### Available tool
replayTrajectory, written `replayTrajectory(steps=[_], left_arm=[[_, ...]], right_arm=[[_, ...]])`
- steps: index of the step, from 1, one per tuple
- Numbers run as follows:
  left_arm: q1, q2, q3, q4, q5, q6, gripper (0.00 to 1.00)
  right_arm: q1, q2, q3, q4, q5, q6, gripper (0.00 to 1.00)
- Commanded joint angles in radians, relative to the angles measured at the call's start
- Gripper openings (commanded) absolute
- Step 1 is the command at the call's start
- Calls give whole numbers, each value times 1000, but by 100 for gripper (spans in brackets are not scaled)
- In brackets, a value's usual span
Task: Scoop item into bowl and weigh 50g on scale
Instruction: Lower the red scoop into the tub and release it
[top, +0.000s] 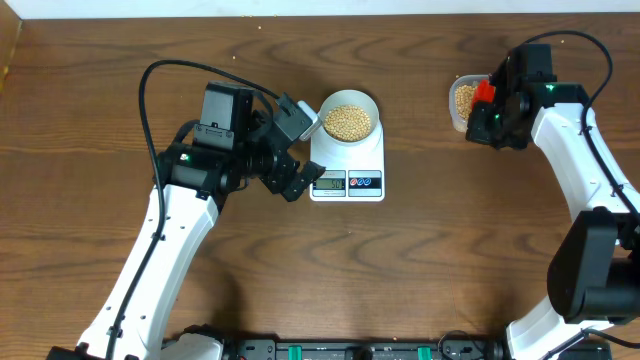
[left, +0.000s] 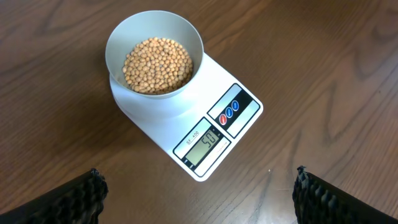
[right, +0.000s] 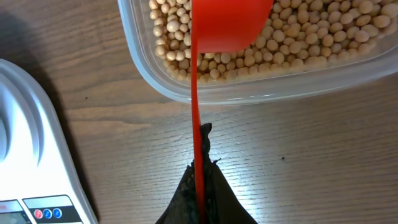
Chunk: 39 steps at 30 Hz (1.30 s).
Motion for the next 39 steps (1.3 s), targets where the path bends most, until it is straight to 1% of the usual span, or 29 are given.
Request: replayTrajectory(steps=[1,3,5,8,13,18,19,21,23,24,30,35,37,39], left_arm=[[-1,1,-5,0,13,6,98],[-1,1,-5,0,13,6,98],[-1,0,-5,0,13,6,98],[-1,1,-5,0,13,6,98],[-1,1,-5,0,13,6,98],[-1,1,-5,0,13,6,98],[-1,1,-5,0,13,6,98],[-1,1,-5,0,13,6,98],[-1,1,-5,0,13,6,98],[-1,1,-5,0,13,6,98],[-1,1,-5,0,13,6,98],[-1,1,-5,0,13,6,98],[-1,1,-5,0,13,6,98],[-1,1,-5,0,13,6,98]], right_arm=[[-3,6,-5,1,-10,28,1],[-3,6,-5,-2,-10,28,2],[-3,6,-5,-6,-10,28,4],[-3,6,-5,-5,-9,28,12],[-3,6,-5,-6,-5,28,28],[-3,6,-5,-6,-5,26,30],[-3,6,-5,-6,-3,24,32],[-3,6,-5,-10,3,24,43],[-4,6,-5,-24,13,20,62],[-5,6,-5,-30,14,20,68],[-13,6,-5,-48,22,17,86],[-16,2,-4,-54,25,4,94],[-16,-11,-2,-58,32,-5,99],[-16,-34,-1,-58,32,-22,99]])
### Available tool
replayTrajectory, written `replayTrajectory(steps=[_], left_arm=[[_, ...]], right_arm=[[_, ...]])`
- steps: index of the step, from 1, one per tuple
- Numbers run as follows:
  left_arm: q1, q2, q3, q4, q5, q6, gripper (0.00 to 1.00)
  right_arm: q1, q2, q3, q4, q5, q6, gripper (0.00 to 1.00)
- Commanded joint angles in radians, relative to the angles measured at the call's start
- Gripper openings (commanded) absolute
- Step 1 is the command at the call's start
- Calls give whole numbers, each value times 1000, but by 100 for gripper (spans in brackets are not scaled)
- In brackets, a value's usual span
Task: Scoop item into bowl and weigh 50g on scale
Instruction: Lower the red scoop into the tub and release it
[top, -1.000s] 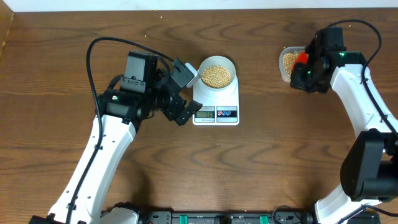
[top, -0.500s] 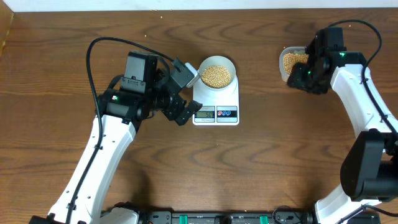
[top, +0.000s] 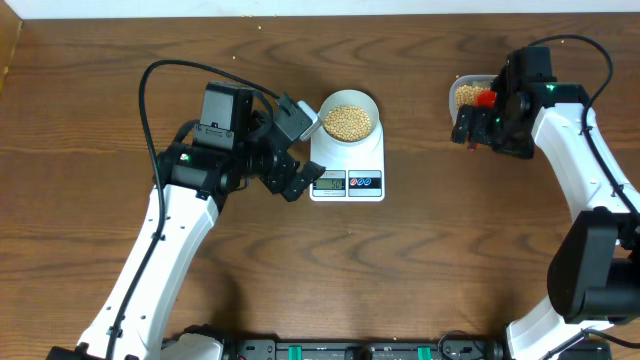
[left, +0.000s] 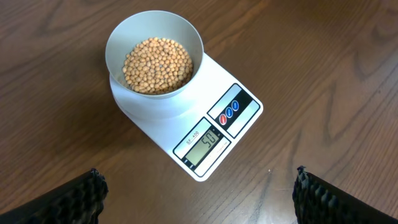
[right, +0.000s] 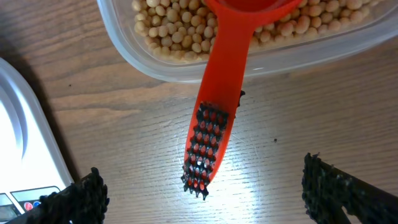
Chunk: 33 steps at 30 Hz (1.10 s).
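Observation:
A white bowl of soybeans stands on the white scale, whose display reads 50. My left gripper hangs open just in front of the scale, holding nothing. The red scoop lies with its cup in the clear tub of soybeans and its handle sticking out over the rim. My right gripper is open around the handle's end without touching it. From overhead the bowl, scale, tub and right gripper show.
The brown wooden table carries only the scale at centre and the tub at far right. A corner of the scale shows at the left of the right wrist view. The table's back edge meets a white wall.
My right gripper has opened and let go of the scoop's handle; the scoop now rests in the tub, turned flat. The left arm, bowl and scale are unchanged.

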Motion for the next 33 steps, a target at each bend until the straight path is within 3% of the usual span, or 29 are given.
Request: replayTrajectory(steps=[1,8,17,33], left_arm=[[-1,1,-5,0,13,6,98],[-1,1,-5,0,13,6,98],[-1,1,-5,0,13,6,98],[-1,1,-5,0,13,6,98]], right_arm=[[-14,-43,0,-2,14,-33,99],[-14,-147,40,-42,17,-97,99],[-14,-287,69,-76,135,-75,99],[-14,-307,69,-78,142,-76,99]])
